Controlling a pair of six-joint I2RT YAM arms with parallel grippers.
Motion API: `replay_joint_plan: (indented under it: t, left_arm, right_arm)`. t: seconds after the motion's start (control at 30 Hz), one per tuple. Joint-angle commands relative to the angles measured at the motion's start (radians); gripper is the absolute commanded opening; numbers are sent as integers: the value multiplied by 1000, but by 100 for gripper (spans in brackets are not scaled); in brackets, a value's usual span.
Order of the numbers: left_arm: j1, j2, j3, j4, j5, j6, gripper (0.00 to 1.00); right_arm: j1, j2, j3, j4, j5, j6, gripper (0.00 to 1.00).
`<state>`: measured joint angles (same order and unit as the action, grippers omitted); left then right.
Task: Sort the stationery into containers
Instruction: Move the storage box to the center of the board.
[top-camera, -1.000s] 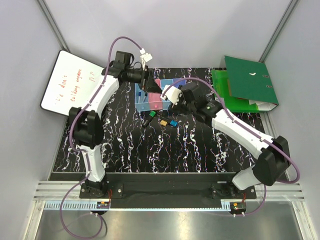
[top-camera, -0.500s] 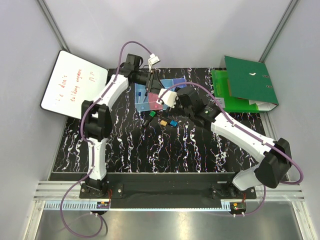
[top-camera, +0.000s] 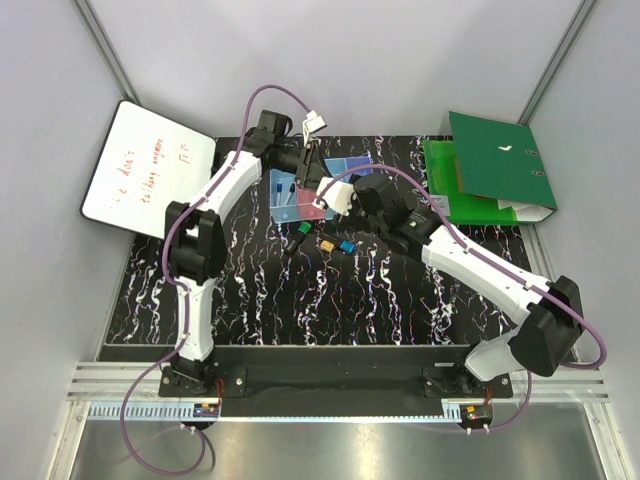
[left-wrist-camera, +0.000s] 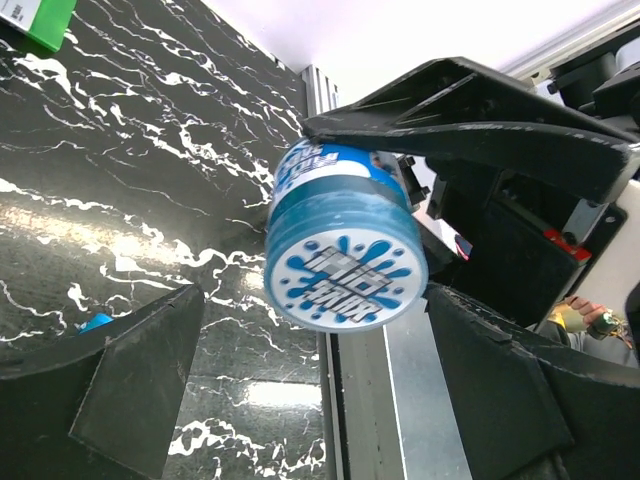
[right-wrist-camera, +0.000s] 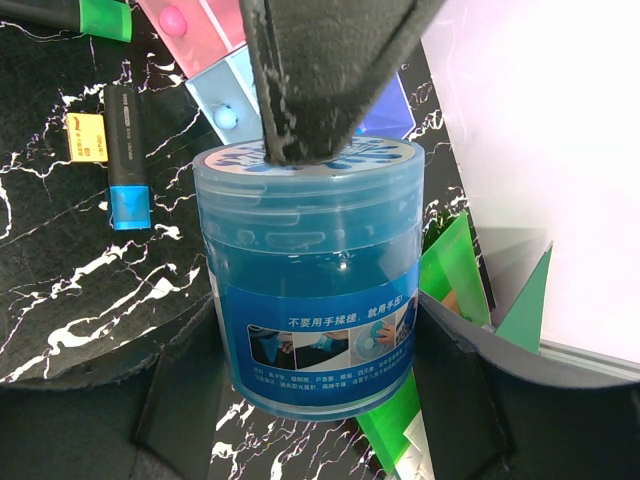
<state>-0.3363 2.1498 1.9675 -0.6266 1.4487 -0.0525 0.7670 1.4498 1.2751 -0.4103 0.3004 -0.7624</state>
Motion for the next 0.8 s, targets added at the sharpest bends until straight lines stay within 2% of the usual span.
replay_joint_plan:
  t: [0.0, 0.43, 0.47, 0.6, 0.63, 0.73, 0.77]
  left_arm:
    - [-23, -74, 8, 36, 104, -9, 99]
    - [-61, -70, 22, 50, 93, -32, 97]
    - [-63, -71, 24, 48, 93, -33, 94]
    - [-69, -67, 22, 53, 84, -40, 71]
    - [-69, -68, 22, 54, 81, -38, 56]
    - [-69, -65, 18, 56, 73, -41, 38]
    - [-69, -65, 16, 57, 72, -43, 37]
  right_arm:
    - [11, -48, 33, 82, 29, -6, 0]
    - [12, -52, 32, 85, 32, -5, 0]
    - [11, -52, 33, 85, 34, -5, 0]
    - [12, -52, 33, 85, 32, -5, 0]
    - [12, -54, 33, 85, 32, -5, 0]
    - [12, -54, 32, 87, 34, -5, 0]
    - [12, -54, 32, 87, 34, -6, 0]
